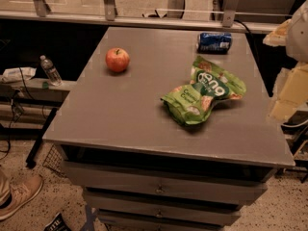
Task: Move green rice chip bag near apple
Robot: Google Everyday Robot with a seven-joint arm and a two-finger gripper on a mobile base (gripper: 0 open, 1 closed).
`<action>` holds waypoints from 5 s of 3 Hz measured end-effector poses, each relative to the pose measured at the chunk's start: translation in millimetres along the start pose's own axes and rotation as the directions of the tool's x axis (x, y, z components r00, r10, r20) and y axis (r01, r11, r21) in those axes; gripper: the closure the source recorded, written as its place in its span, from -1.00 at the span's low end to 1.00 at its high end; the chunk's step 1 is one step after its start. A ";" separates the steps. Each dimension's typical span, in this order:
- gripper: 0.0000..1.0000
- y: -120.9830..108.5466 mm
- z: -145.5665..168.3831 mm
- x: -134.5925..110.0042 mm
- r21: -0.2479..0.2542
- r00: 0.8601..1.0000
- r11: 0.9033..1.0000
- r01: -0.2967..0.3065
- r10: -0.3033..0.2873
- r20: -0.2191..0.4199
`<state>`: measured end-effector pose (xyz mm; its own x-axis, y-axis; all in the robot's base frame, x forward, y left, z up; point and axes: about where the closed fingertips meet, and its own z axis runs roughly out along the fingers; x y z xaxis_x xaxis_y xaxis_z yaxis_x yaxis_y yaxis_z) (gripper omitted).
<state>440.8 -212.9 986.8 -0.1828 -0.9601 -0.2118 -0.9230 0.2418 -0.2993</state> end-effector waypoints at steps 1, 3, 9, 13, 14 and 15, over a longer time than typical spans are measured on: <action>-1.00 -17.4 4.3 -17.1 0.044 0.988 0.987 0.155 -0.155 0.004; -1.00 -30.1 28.8 -41.3 0.038 0.909 0.909 0.415 -0.413 -0.048; -0.59 -64.0 157.2 -42.8 -0.101 0.780 0.776 0.623 -0.625 0.009; 1.00 -91.1 151.6 -66.1 -0.028 0.744 0.745 0.667 -0.663 0.085; 1.00 -117.6 134.3 -96.4 0.087 0.731 0.739 0.668 -0.674 0.110; 1.00 -120.1 136.0 -100.1 0.089 0.722 0.730 0.678 -0.684 0.107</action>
Offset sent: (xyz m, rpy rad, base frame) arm 0.0798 0.0653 -0.0371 -0.3434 -0.0969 0.6185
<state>616.1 -126.6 917.5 0.5354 -0.8432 -0.0481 -0.7675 -0.4619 -0.4446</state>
